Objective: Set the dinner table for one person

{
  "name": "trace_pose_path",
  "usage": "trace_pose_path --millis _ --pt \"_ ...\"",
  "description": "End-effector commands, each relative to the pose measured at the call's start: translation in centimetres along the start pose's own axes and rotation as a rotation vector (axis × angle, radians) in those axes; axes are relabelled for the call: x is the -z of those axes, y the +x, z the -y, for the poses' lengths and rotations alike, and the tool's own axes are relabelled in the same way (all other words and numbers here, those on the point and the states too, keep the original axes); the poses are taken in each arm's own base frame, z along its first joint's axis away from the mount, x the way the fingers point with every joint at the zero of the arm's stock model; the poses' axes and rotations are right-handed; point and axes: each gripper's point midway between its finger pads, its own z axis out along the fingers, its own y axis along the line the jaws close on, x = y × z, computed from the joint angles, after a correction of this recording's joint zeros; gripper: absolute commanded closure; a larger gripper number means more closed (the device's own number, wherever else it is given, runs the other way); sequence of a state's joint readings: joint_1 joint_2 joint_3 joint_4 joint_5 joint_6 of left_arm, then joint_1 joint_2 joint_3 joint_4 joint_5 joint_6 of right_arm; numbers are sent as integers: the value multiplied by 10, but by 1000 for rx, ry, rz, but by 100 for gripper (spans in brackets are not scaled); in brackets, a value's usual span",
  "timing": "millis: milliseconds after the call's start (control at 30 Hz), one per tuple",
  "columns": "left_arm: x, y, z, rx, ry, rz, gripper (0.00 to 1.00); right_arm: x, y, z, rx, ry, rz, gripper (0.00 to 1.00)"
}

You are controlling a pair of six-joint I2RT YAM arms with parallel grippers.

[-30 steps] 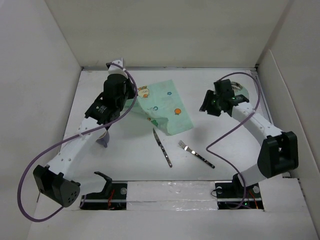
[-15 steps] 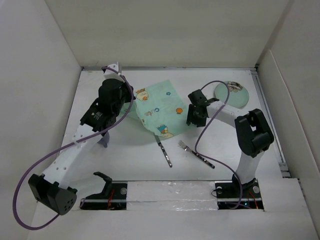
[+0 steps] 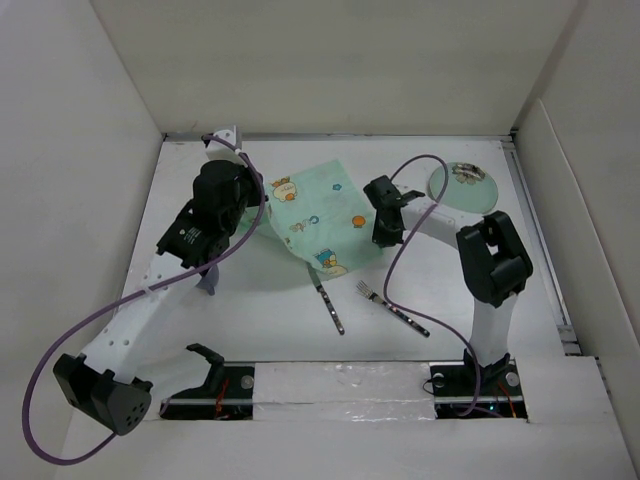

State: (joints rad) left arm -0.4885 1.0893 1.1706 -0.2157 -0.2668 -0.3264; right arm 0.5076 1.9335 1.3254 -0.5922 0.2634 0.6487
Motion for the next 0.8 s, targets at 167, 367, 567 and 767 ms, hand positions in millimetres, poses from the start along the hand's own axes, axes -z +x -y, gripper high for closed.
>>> trace_pose_path --millis 167,367,567,767 --pt "-3 -64 10 -19 -18 164 100 103 -83 -4 -85 -101 268 100" --pt "11 -155 15 -18 -104 337 100 251 -155 19 -126 -220 584 100" --pt "22 -206 18 35 -151 438 100 351 -181 66 -192 -265 791 100" --pt "-25 -207 3 126 -170 421 100 359 -218 85 -226 -270 850 100"
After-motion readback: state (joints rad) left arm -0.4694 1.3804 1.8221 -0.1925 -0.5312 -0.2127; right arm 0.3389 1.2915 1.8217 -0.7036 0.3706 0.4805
